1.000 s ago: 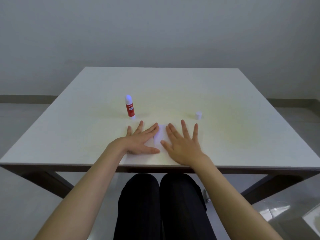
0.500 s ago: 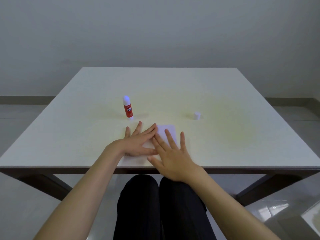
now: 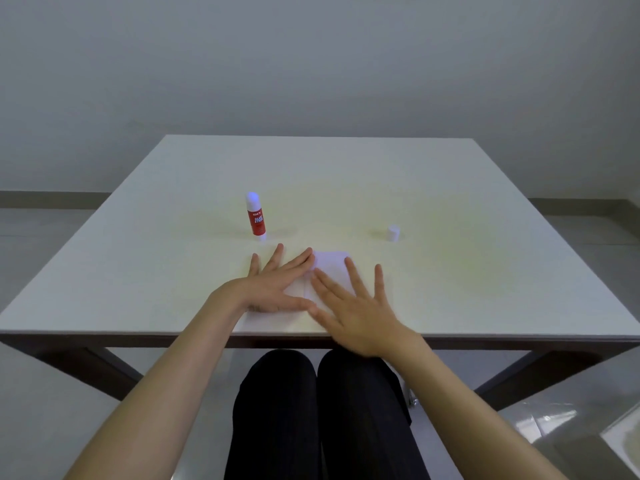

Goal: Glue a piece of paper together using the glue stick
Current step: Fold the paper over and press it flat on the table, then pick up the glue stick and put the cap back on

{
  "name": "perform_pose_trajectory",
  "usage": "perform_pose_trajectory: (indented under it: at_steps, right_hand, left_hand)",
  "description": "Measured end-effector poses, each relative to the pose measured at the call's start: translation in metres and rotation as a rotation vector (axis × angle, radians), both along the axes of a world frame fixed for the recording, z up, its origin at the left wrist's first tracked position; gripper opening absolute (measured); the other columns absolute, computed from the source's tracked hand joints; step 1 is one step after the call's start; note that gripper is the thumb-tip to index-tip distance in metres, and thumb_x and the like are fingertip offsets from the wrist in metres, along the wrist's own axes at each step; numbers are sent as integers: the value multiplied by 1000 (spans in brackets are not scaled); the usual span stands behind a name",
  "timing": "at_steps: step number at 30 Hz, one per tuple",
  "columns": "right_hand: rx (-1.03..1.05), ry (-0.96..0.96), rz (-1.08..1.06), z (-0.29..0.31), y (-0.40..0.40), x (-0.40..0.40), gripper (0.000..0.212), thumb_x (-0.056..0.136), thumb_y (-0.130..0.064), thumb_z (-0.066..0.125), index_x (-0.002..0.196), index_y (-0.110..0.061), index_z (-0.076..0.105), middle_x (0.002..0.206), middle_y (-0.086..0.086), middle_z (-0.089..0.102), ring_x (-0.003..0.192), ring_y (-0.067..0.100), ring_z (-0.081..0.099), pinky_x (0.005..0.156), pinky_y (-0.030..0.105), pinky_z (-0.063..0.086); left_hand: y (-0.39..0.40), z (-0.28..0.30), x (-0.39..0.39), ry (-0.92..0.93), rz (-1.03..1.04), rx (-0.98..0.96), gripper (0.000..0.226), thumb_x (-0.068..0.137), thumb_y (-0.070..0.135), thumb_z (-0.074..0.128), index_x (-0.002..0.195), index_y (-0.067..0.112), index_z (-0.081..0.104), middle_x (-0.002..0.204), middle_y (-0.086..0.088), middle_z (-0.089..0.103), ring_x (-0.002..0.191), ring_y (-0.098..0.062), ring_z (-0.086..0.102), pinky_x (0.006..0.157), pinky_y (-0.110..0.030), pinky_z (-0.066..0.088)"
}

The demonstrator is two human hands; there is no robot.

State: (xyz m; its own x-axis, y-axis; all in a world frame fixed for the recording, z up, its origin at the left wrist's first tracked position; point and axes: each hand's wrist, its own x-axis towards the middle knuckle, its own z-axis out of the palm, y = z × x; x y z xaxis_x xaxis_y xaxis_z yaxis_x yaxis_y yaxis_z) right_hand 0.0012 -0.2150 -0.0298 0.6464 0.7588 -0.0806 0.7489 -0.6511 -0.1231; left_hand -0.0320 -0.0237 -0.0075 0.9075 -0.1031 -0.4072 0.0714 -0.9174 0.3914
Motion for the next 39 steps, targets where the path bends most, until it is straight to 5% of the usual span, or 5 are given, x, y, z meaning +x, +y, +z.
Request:
perform_pose_trajectory:
  at_steps: [16,22,27,31,39]
  right_hand:
    - [285,-86,-183,-11,-11,11,73,81,-72,-6,140,-38,-30,155,-11,-26,143,21,-27,112,46,-18]
    - [690,-95,-262,-4,-18,6,49,93,-41,49,133,-14,52,141,3,51,140,26,35,111,39,30]
    - [829,-335,-230,-8,-21,4,24,86,-19,52,77,-7,71,91,6,72,101,33,65,85,31,45]
    - [859,-407,-208,-14,-19,7,18,83,-15,58,70,-9,70,87,4,71,99,26,59,76,33,50]
    - [898,-144,-218,3,-9,8,18,72,-9,78,76,-15,62,95,-2,66,95,22,60,77,30,47]
  left_hand:
    - [2,-1,-15,-537,464,-627,70,81,42,66,141,43,31,148,26,31,139,2,27,115,-29,14]
    - [29,8,16,-1001,1119,-610,61,78,26,73,134,19,47,125,5,55,112,-14,54,88,-27,40]
    - [30,-3,42,-748,1074,-592,66,81,30,70,137,9,43,138,-9,54,126,-24,51,93,-27,38]
    - [26,-8,47,-908,1028,-521,10,84,20,63,79,13,58,72,0,64,75,-23,56,59,-3,36]
    - [20,14,33,-948,904,-615,13,87,21,59,83,10,65,68,-1,70,66,1,59,65,-7,39]
